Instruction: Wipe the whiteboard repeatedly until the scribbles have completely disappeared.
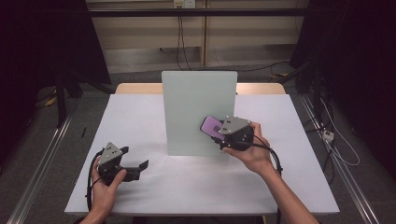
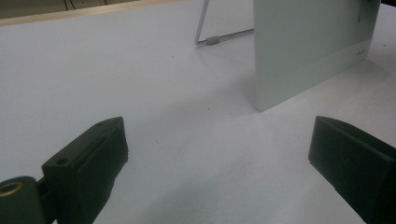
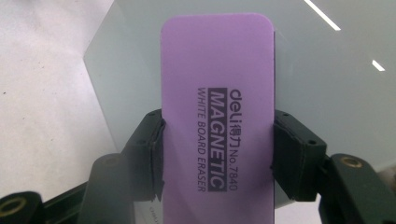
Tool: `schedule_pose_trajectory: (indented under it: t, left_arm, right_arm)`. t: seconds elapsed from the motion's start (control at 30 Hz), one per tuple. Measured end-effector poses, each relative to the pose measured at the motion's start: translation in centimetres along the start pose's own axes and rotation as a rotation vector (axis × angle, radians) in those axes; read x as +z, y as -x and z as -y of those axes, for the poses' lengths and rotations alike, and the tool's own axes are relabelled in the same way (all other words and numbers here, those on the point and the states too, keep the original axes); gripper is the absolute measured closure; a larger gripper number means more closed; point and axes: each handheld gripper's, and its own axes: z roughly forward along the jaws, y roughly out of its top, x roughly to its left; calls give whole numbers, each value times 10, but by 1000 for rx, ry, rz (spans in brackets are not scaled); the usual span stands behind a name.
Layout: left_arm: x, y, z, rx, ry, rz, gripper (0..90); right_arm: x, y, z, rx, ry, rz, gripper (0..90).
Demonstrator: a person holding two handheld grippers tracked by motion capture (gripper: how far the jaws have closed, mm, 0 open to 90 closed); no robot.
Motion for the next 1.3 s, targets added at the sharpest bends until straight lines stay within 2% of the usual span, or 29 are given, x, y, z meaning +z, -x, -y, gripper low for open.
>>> schedule_pose_trajectory:
  t: [0.53, 0.7, 0.83, 1.03, 1.17, 1.3]
  left_arm:
    - [-1, 0, 0, -2, 1, 2, 46]
    - [-1, -1, 0, 0, 2, 3, 46]
    - [-2, -2, 0, 1, 6, 3, 46]
    - [-2, -1, 0, 1, 4, 3, 46]
    - [-1, 0, 0, -8, 10, 3, 46]
    - [-1, -1, 0, -1, 3, 2, 46]
  right_arm:
    - [12, -12, 7, -8, -47, -72, 422]
    - [12, -11, 6, -10, -52, -81, 421]
    - [5, -4, 2, -8, -37, -43, 422]
    - [-13, 14, 2, 56, 12, 22, 421]
    - [-20, 19, 1, 72, 27, 64, 421]
    - [-25, 24, 1, 88, 43, 87, 421]
